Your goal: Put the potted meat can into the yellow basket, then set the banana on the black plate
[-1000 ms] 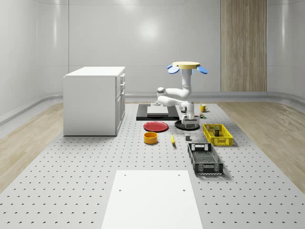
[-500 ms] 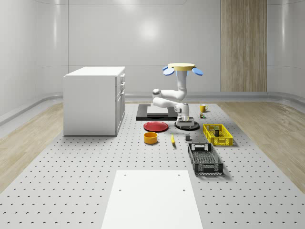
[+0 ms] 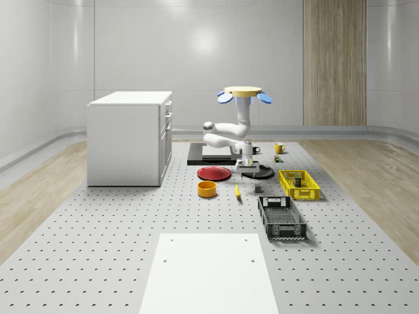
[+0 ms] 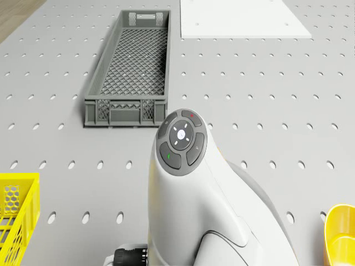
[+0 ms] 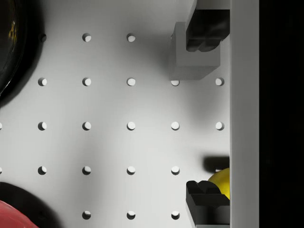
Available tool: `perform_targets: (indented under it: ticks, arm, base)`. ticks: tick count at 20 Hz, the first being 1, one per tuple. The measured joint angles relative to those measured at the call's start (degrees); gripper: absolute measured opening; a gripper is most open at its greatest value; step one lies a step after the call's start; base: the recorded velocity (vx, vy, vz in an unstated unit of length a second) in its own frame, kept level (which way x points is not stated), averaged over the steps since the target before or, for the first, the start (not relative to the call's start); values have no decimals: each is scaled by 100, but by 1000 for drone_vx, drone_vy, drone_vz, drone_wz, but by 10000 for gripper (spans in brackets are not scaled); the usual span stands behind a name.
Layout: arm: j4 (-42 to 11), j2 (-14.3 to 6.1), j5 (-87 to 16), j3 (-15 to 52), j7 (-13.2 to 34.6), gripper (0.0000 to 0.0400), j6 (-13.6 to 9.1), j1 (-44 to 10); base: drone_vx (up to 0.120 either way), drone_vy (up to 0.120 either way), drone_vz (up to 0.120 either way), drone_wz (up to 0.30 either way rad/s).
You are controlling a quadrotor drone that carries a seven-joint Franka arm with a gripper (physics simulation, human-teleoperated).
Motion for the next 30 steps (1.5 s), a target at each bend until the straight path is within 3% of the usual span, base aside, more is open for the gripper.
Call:
perform_targets:
  ticks: [5, 12, 20, 30]
  arm:
    - [0, 0, 0, 0, 0, 400, 0, 0]
    - [0, -1, 0, 0, 0, 400, 1, 0]
    - [0, -1, 0, 0, 0, 400, 1, 0]
    - [0, -1, 1, 0, 0, 400, 1, -1]
  base:
    - [64, -112, 0, 0]
    - [120, 0, 0, 0]
    - [120, -115, 0, 0]
    - [44, -4, -60, 0]
